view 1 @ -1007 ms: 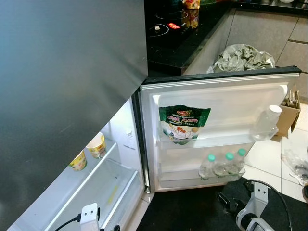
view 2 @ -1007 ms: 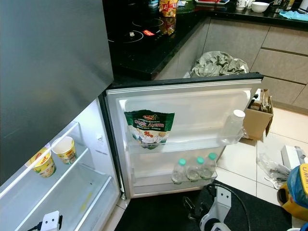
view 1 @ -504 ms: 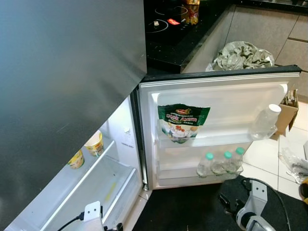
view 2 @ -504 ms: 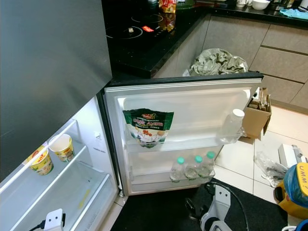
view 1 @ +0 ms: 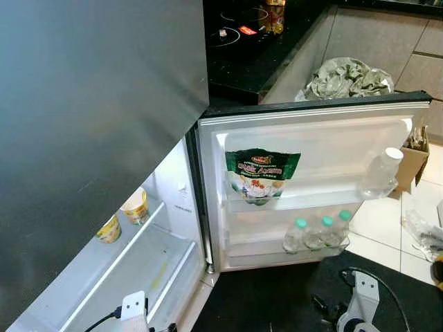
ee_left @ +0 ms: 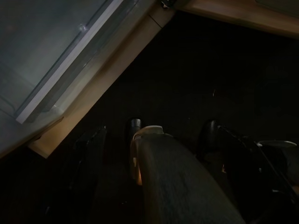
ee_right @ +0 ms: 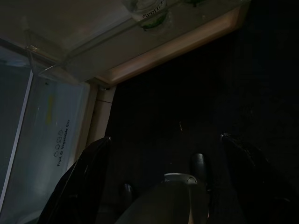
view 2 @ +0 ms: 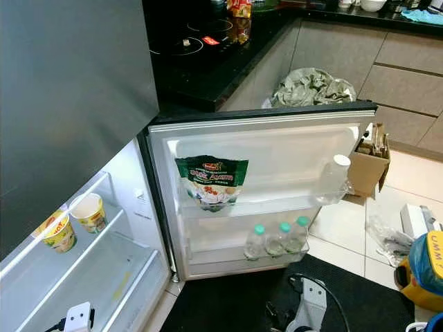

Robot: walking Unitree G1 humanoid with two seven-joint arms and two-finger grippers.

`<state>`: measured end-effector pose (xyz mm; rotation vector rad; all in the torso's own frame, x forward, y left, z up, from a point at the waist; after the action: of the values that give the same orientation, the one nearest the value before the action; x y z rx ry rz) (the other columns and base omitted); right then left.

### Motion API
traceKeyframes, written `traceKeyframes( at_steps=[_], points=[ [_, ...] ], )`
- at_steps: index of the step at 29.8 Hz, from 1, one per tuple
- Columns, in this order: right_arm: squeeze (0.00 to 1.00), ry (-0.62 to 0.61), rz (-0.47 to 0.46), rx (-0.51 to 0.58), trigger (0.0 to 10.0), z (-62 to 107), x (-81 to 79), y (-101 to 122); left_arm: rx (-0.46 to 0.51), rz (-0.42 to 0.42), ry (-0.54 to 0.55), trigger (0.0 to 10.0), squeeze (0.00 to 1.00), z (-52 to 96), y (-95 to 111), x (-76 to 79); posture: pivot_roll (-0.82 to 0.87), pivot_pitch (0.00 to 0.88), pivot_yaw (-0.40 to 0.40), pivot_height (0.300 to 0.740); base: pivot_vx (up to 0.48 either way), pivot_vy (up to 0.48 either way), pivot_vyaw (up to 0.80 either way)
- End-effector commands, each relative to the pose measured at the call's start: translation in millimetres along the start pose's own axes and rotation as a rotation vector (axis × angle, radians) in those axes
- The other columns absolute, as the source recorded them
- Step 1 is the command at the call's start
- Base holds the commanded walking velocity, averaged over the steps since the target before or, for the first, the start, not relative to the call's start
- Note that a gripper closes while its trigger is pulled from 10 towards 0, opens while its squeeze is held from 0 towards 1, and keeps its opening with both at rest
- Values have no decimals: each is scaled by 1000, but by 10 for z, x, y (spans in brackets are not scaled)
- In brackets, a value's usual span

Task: Restocking fridge

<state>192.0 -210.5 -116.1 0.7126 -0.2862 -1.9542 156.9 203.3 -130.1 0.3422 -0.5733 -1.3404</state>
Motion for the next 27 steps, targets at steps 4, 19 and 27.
traceKeyframes(
  at_steps=[4,19,27],
  points=[
    [0,-39,11,19,10000,11,63,53,7,20,-1,10000,0,3,19,-19,-24,0,13,740,0,0,0],
    [0,-187,15,32,10000,77,304,49,-42,17,15,10000,0,45,-120,-75,-50,0,56,740,0,0,0],
    [0,-215,47,17,10000,98,359,22,20,20,59,10000,0,6,110,-133,-24,0,20,740,0,0,0]
  ],
)
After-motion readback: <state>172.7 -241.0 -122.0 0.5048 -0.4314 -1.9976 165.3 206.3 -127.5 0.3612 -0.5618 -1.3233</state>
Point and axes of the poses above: a point about 5 cm out from each wrist's last joint towards the gripper, its own z axis pointing back from the gripper into the wrist, its own y axis along the axis of the wrist's last joint, x = y × z, the point moved 4 cm from there along -z, pointing out of the wrist towards the gripper, and after that the axes turned 7 degrees about -z, right-handed, at the moved point
